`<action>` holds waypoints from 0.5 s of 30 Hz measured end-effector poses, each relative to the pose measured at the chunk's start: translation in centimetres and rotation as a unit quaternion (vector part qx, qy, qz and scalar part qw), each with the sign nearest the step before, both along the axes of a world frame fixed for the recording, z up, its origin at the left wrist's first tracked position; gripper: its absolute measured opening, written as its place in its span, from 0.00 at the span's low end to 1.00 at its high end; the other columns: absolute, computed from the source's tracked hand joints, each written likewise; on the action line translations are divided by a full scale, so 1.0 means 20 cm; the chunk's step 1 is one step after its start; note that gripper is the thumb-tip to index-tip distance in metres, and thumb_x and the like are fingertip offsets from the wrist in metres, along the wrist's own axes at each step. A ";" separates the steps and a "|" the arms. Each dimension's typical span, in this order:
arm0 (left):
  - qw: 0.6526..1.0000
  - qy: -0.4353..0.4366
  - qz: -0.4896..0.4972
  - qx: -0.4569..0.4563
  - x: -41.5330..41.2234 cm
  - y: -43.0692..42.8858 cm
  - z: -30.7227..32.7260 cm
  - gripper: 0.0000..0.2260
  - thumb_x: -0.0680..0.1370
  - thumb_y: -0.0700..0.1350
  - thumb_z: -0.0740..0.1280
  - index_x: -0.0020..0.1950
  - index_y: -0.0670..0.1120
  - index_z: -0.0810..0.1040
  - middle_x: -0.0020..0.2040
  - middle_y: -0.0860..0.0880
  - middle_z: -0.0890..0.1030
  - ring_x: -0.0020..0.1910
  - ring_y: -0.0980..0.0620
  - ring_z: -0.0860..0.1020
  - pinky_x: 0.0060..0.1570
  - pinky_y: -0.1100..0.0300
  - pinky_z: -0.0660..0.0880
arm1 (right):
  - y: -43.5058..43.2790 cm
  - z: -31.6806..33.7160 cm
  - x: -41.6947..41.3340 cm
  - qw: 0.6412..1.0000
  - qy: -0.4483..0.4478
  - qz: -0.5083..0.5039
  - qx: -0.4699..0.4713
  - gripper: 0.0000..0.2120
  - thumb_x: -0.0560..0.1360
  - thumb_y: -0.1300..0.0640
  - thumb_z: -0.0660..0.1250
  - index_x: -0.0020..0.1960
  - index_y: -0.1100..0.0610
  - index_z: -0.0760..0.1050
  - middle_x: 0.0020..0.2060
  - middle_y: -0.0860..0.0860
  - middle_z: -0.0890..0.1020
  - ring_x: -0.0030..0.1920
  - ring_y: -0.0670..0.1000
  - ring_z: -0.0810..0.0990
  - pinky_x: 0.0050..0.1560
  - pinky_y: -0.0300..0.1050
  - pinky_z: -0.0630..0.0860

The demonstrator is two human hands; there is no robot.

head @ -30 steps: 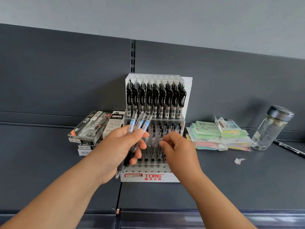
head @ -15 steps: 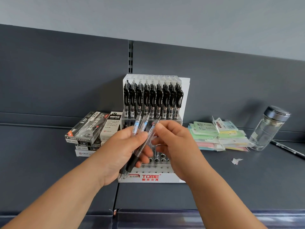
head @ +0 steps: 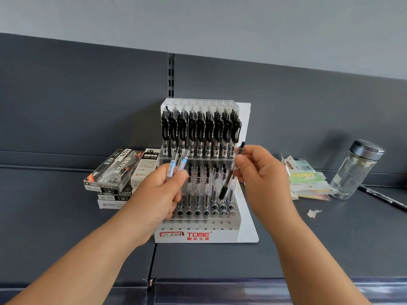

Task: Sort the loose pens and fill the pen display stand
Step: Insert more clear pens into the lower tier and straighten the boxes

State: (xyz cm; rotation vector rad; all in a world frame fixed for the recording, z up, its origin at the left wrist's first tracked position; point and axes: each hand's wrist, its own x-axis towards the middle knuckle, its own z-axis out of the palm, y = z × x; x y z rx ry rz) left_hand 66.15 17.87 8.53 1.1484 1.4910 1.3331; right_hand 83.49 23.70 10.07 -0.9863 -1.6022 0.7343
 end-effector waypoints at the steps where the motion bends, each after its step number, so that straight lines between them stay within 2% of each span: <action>1: 1.000 -0.008 -0.002 -0.006 0.00 0.00 0.00 0.07 0.81 0.48 0.60 0.48 0.47 0.74 0.29 0.51 0.70 0.26 0.53 0.62 0.25 0.62 0.59 | 0.00 -0.02 -0.01 1.000 -0.011 -0.002 0.001 0.10 0.78 0.59 0.63 0.43 0.46 0.75 0.35 0.52 0.81 0.40 0.56 0.79 0.46 0.53 0.78; 4: 0.999 -0.028 -0.004 -0.023 0.01 -0.01 0.01 0.07 0.80 0.42 0.59 0.43 0.43 0.68 0.32 0.48 0.71 0.25 0.54 0.63 0.25 0.60 0.58 | 0.02 -0.09 -0.03 0.999 -0.045 -0.007 -0.007 0.06 0.78 0.57 0.63 0.46 0.48 0.76 0.37 0.57 0.80 0.41 0.60 0.79 0.45 0.56 0.78; 7: 0.999 -0.037 -0.016 -0.020 0.01 -0.02 0.01 0.05 0.79 0.40 0.59 0.45 0.41 0.68 0.33 0.47 0.74 0.26 0.53 0.67 0.25 0.61 0.61 | 0.03 -0.15 -0.04 0.994 -0.103 -0.018 -0.023 0.05 0.78 0.55 0.63 0.52 0.51 0.77 0.36 0.47 0.80 0.42 0.49 0.80 0.42 0.44 0.77; 8: 0.999 -0.037 -0.022 -0.018 0.01 -0.02 0.01 0.05 0.80 0.40 0.60 0.46 0.40 0.69 0.33 0.48 0.75 0.27 0.53 0.69 0.25 0.61 0.63 | 0.03 -0.17 -0.05 0.992 -0.125 -0.020 -0.026 0.04 0.78 0.54 0.64 0.50 0.51 0.77 0.35 0.46 0.80 0.39 0.46 0.79 0.40 0.43 0.75; 10: 0.998 -0.040 -0.034 -0.014 0.01 -0.03 0.01 0.07 0.80 0.42 0.61 0.50 0.38 0.72 0.34 0.49 0.76 0.29 0.53 0.72 0.27 0.60 0.67 | 0.02 -0.20 -0.05 0.985 -0.169 -0.024 -0.030 0.04 0.78 0.54 0.64 0.46 0.53 0.75 0.32 0.50 0.79 0.31 0.47 0.73 0.35 0.46 0.73; 15: 0.997 -0.047 -0.055 0.002 0.01 -0.05 0.02 0.07 0.80 0.44 0.61 0.53 0.44 0.77 0.35 0.48 0.79 0.31 0.53 0.75 0.30 0.59 0.72 | 0.01 -0.23 -0.06 0.977 -0.206 -0.047 -0.037 0.06 0.78 0.53 0.64 0.43 0.53 0.73 0.28 0.48 0.76 0.29 0.48 0.73 0.33 0.46 0.73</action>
